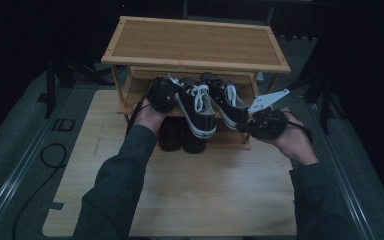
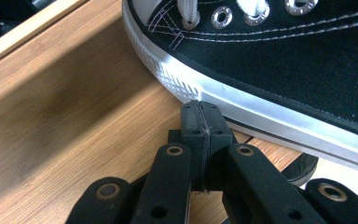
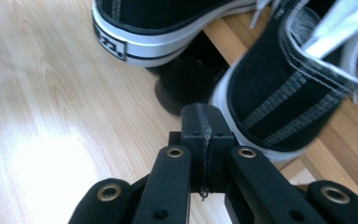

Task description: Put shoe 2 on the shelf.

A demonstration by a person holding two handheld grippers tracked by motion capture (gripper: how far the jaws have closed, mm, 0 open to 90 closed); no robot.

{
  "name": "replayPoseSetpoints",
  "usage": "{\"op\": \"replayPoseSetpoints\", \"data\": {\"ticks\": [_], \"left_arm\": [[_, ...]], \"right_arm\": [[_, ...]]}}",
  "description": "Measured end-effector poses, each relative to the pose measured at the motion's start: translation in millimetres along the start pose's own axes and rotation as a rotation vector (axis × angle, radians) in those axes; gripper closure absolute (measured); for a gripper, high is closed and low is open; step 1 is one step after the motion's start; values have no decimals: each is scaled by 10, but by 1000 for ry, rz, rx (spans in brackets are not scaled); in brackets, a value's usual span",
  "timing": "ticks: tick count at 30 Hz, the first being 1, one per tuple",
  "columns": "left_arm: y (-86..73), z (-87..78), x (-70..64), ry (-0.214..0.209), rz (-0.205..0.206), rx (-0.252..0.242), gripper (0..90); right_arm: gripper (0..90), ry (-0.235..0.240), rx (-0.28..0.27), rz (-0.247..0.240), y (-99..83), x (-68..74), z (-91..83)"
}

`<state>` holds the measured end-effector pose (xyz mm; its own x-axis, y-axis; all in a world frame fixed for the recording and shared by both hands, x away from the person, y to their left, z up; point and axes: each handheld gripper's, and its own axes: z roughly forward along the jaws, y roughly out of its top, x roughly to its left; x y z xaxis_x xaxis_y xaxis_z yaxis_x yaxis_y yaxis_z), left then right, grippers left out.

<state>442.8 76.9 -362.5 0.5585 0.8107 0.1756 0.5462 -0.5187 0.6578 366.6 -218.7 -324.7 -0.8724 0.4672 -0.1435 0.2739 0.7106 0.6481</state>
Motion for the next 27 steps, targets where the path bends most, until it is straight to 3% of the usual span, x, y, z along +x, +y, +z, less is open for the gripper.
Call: {"op": "replayPoseSetpoints", "data": {"ticks": [17,20,27], "left_arm": [[-82,-46,65,-32,66,10,900],[-110,-59,95,-29,65,9,900],[-164,-67,179,-69,37,-11,900]], "right_arm": [[895,124,-33,-91,176,376,304],[895,132,-39,-106,212,424,350],[899,134,-51,-105,250,432,420]]}}
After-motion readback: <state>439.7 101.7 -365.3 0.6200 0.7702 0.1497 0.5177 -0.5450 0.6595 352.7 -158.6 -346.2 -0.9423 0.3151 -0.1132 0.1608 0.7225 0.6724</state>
